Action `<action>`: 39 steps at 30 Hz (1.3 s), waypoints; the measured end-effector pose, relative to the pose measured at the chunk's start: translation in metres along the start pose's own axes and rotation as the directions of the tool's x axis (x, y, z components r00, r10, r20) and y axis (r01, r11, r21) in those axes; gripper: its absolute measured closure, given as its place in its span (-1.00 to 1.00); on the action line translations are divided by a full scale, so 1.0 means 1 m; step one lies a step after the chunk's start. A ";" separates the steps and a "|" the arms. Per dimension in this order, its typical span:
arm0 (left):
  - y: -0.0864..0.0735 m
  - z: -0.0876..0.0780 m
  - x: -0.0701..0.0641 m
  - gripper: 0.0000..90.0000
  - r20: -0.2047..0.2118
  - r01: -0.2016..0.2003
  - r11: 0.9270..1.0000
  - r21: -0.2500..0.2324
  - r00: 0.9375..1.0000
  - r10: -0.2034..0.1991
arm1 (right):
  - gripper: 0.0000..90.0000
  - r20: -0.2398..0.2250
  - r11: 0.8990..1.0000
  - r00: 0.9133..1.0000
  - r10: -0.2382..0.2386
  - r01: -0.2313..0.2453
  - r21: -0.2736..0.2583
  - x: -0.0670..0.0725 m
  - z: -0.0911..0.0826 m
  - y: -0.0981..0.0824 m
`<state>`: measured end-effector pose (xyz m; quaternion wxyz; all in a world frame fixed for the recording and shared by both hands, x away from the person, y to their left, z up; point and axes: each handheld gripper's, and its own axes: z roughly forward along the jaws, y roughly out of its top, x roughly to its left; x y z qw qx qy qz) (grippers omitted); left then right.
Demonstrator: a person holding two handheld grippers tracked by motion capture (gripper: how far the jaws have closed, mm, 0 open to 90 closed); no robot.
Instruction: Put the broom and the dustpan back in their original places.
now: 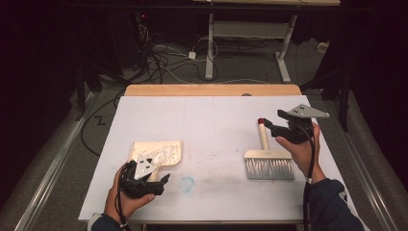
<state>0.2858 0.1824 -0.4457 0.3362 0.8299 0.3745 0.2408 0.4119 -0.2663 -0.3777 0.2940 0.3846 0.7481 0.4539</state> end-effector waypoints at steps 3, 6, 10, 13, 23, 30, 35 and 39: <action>-0.001 0.002 -0.005 -0.54 -0.024 -0.062 0.998 -0.003 0.998 0.062 | -0.27 -0.021 0.999 0.999 -0.038 0.037 -0.023 0.006 -0.010 0.002; -0.001 0.004 -0.006 -0.54 -0.025 -0.085 0.996 -0.014 0.996 0.085 | -0.39 -0.034 0.996 0.997 -0.067 0.065 -0.057 0.014 -0.021 0.003; -0.003 0.002 -0.009 -0.55 -0.026 -0.093 0.996 -0.013 0.995 0.093 | -0.47 -0.046 0.993 0.995 -0.092 0.088 -0.081 0.023 -0.031 0.001; -0.003 0.001 -0.011 -0.59 -0.017 -0.101 0.994 -0.038 0.995 0.100 | -0.56 -0.048 0.986 0.990 -0.132 0.126 -0.107 0.033 -0.040 -0.001; -0.007 -0.003 -0.018 -0.59 -0.010 -0.144 0.981 -0.129 0.989 0.144 | -0.57 -0.031 0.972 0.986 -0.165 0.157 -0.173 0.052 -0.068 -0.030; -0.013 -0.002 -0.022 -0.59 -0.017 -0.139 0.982 -0.131 0.990 0.138 | -0.57 -0.020 0.968 0.984 -0.179 0.172 -0.184 0.058 -0.083 -0.065; -0.011 -0.003 -0.025 -0.61 -0.022 -0.145 0.978 -0.148 0.989 0.143 | -0.59 -0.026 0.973 0.980 -0.197 0.192 -0.131 0.063 -0.088 -0.088; -0.014 -0.003 -0.026 -0.61 -0.013 -0.152 0.979 -0.138 0.988 0.152 | -0.61 -0.027 0.970 0.974 -0.227 0.223 -0.099 0.068 -0.090 -0.095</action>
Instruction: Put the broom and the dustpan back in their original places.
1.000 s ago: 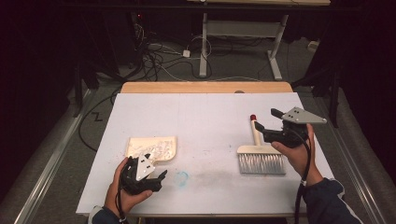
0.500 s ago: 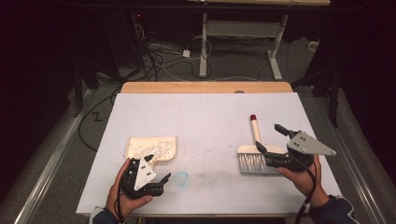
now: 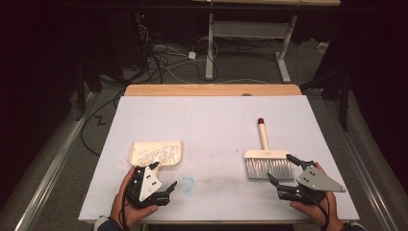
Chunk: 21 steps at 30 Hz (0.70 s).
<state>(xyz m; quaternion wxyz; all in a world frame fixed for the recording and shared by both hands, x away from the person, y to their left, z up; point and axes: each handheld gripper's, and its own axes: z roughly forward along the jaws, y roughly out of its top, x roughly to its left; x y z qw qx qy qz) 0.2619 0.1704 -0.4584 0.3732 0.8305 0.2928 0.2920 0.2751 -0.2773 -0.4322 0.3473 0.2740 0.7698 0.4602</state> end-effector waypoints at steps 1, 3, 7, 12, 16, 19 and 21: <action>0.000 0.000 0.000 -0.62 0.001 0.004 1.000 -0.003 1.000 -0.004 | -0.62 0.004 1.000 1.000 -0.006 0.006 0.001 0.001 0.000 0.000; 0.000 -0.001 0.001 -0.63 -0.005 0.010 1.000 -0.013 1.000 -0.010 | -0.62 0.002 1.000 1.000 -0.002 0.002 -0.002 0.002 -0.001 0.001; 0.001 -0.001 0.002 -0.63 -0.007 0.011 1.000 -0.022 1.000 -0.011 | -0.63 -0.002 1.000 1.000 -0.012 0.012 0.001 0.003 0.000 0.002; 0.003 0.002 0.000 -0.64 -0.005 0.010 1.000 -0.021 1.000 -0.010 | -0.63 -0.006 1.000 1.000 -0.017 0.017 0.002 0.002 0.001 0.001; 0.003 0.004 -0.001 -0.64 -0.009 0.006 1.000 -0.020 1.000 -0.006 | -0.63 0.002 1.000 1.000 -0.015 0.015 -0.013 0.001 -0.003 0.002; 0.004 0.004 0.000 -0.64 -0.016 0.006 1.000 -0.018 1.000 -0.006 | -0.63 0.009 1.000 1.000 -0.004 0.004 -0.016 0.000 -0.004 0.002; 0.004 0.005 0.001 -0.64 -0.014 0.008 1.000 -0.024 1.000 -0.008 | -0.62 0.014 1.000 1.000 0.000 0.001 -0.014 0.000 -0.004 0.001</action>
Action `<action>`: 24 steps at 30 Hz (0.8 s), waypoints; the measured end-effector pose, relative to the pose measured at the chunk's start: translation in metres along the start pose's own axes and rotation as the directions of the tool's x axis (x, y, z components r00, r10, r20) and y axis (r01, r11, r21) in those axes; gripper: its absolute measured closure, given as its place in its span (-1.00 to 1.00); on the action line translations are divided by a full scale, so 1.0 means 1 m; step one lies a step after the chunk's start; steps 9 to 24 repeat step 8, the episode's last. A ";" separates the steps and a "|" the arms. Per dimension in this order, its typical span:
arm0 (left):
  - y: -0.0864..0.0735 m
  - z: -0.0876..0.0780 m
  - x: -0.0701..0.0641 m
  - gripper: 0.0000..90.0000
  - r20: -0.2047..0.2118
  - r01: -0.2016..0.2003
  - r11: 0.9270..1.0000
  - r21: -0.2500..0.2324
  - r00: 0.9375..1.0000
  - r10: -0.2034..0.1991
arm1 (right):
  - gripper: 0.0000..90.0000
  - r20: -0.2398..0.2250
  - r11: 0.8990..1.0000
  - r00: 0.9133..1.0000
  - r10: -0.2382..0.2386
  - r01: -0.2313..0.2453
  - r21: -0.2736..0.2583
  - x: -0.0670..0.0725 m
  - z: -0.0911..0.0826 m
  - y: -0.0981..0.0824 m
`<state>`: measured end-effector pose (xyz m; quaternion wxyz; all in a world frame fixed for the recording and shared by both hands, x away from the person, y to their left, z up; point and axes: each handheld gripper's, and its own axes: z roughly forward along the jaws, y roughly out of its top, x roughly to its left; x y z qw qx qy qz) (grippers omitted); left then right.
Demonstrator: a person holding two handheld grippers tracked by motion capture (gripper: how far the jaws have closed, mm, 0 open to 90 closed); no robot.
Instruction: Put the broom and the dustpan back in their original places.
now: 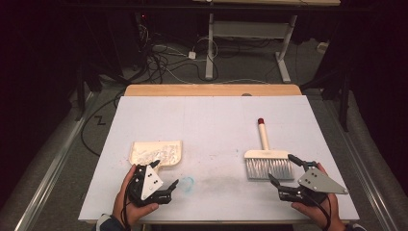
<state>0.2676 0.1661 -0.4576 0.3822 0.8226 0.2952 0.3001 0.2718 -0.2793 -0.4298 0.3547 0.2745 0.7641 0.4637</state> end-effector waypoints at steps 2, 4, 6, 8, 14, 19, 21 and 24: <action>0.001 0.001 0.001 -0.64 -0.002 -0.006 1.000 0.006 1.000 0.006 | -0.62 0.002 1.000 1.000 0.006 -0.006 0.003 -0.001 -0.001 -0.001; 0.002 0.002 0.002 -0.64 0.001 0.003 1.000 0.001 1.000 -0.003 | -0.62 0.006 1.000 1.000 0.009 -0.009 0.001 -0.002 -0.002 -0.001; 0.002 0.002 0.002 -0.64 -0.002 -0.002 1.000 0.002 1.000 0.002 | -0.63 0.006 1.000 1.000 0.013 -0.013 0.001 -0.003 -0.003 -0.002; 0.003 0.004 0.002 -0.64 0.003 0.005 1.000 -0.003 1.000 -0.005 | -0.62 0.012 1.000 1.000 0.012 -0.012 0.003 -0.003 -0.003 -0.002; 0.003 0.004 0.002 -0.64 0.003 0.005 1.000 -0.003 1.000 -0.005 | -0.62 0.012 1.000 1.000 0.012 -0.012 0.003 -0.003 -0.003 -0.002; 0.003 0.004 0.002 -0.64 0.003 0.005 1.000 -0.003 1.000 -0.005 | -0.62 0.012 1.000 1.000 0.012 -0.012 0.003 -0.003 -0.003 -0.002; 0.003 0.004 0.002 -0.64 0.003 0.005 1.000 -0.003 1.000 -0.005 | -0.62 0.012 1.000 1.000 0.012 -0.012 0.003 -0.003 -0.003 -0.002; 0.003 0.004 0.002 -0.64 0.003 0.005 1.000 -0.003 1.000 -0.005 | -0.62 0.012 1.000 1.000 0.012 -0.012 0.003 -0.003 -0.003 -0.002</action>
